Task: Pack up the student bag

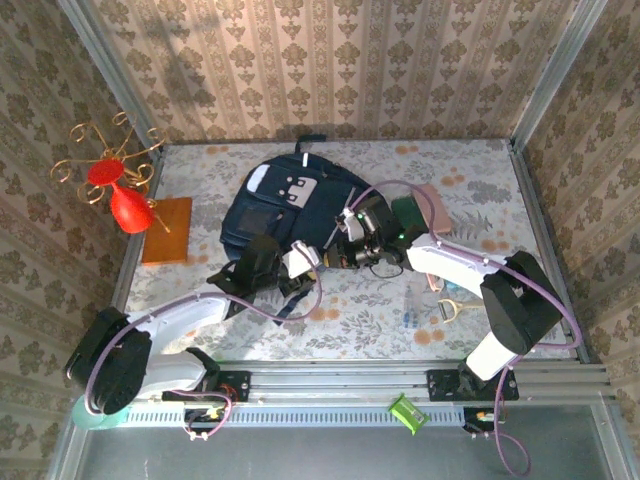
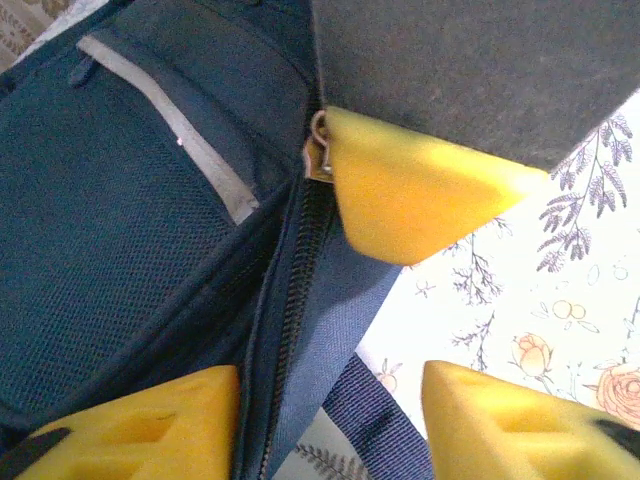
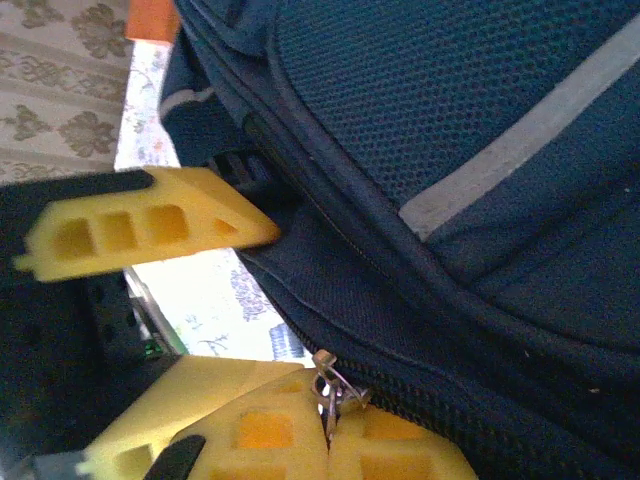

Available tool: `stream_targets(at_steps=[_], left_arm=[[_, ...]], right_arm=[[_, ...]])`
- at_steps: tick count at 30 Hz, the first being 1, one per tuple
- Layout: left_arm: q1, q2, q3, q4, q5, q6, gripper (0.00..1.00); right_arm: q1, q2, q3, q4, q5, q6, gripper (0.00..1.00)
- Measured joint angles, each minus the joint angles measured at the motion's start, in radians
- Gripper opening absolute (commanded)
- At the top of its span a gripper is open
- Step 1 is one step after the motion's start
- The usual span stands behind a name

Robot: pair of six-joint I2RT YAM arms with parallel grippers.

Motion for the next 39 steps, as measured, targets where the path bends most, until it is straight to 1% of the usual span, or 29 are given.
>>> stream_targets(at_steps=[2, 5, 7, 9, 11, 16, 19, 24, 30, 31, 32, 33, 36, 38, 39], left_arm=[[0.012, 0.031, 0.035, -0.005, 0.002, 0.025, 0.35], [0.036, 0.08, 0.069, -0.002, 0.008, 0.042, 0.31], [0.051, 0.109, 0.081, 0.005, 0.02, 0.049, 0.26], [0.058, 0.129, 0.089, 0.01, 0.042, 0.055, 0.16], [0.065, 0.142, 0.092, 0.018, 0.067, 0.058, 0.01], [0.09, 0.155, 0.1, 0.029, 0.133, 0.051, 0.0], [0.117, 0.154, 0.094, 0.048, 0.174, 0.027, 0.0], [0.165, 0.137, 0.039, 0.108, 0.232, -0.02, 0.0], [0.193, 0.105, 0.001, 0.148, 0.263, -0.053, 0.0], [0.197, 0.098, -0.002, 0.154, 0.267, -0.056, 0.09], [0.201, 0.091, -0.005, 0.159, 0.27, -0.054, 0.22], [0.204, 0.085, -0.007, 0.163, 0.273, -0.056, 0.31], [0.215, 0.071, -0.007, 0.172, 0.286, -0.058, 0.57], [0.198, 0.069, -0.002, 0.172, 0.293, -0.056, 0.64], [0.179, 0.069, 0.008, 0.159, 0.296, -0.045, 0.64]], right_arm=[[-0.005, 0.0, 0.018, -0.012, -0.015, -0.01, 0.0], [-0.006, 0.0, 0.022, -0.016, -0.031, -0.014, 0.0], [-0.006, 0.0, 0.022, -0.019, -0.035, -0.014, 0.0], [-0.009, 0.0, 0.022, -0.027, -0.036, -0.014, 0.0], [-0.016, 0.0, 0.022, -0.029, -0.036, -0.014, 0.0], [-0.035, -0.023, 0.021, -0.072, -0.006, -0.034, 0.0], [-0.054, -0.06, 0.022, -0.13, 0.049, -0.064, 0.0], [-0.111, -0.101, 0.023, -0.224, 0.154, -0.115, 0.0], [-0.141, -0.101, 0.062, -0.291, 0.21, -0.158, 0.0], [-0.14, -0.101, 0.068, -0.291, 0.209, -0.164, 0.0], [-0.14, -0.103, 0.07, -0.287, 0.202, -0.167, 0.0], [-0.139, -0.106, 0.07, -0.283, 0.192, -0.167, 0.0], [-0.136, -0.111, 0.056, -0.273, 0.153, -0.162, 0.0], [-0.131, -0.111, 0.045, -0.263, 0.124, -0.156, 0.0], [-0.125, -0.111, 0.041, -0.257, 0.111, -0.153, 0.0]])
